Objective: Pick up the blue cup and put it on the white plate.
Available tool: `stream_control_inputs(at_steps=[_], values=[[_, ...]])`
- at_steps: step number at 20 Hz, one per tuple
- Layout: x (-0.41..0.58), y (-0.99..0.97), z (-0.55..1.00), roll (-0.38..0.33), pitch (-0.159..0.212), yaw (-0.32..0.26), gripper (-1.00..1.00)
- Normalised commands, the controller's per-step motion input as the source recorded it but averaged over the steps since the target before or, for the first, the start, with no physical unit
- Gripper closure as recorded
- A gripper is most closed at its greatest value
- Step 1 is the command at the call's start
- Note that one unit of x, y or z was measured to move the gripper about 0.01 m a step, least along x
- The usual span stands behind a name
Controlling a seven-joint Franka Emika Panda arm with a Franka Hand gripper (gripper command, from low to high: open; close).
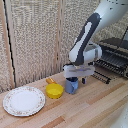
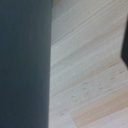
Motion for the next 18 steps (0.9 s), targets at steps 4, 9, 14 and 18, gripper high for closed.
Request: stream_control_inputs(at_steps=[4, 9, 14, 18], values=[[0.001, 0.02, -0.10, -0.007, -0.060, -0.017, 1.00], [0.023, 0.19, -0.04, 0.000, -0.093, -0.024, 1.00], [0.090, 0.23, 0.19, 0.013, 0.000, -0.018, 1.00], [0.226, 0.18, 0.84, 0.017, 0.054, -0.099, 1.00]])
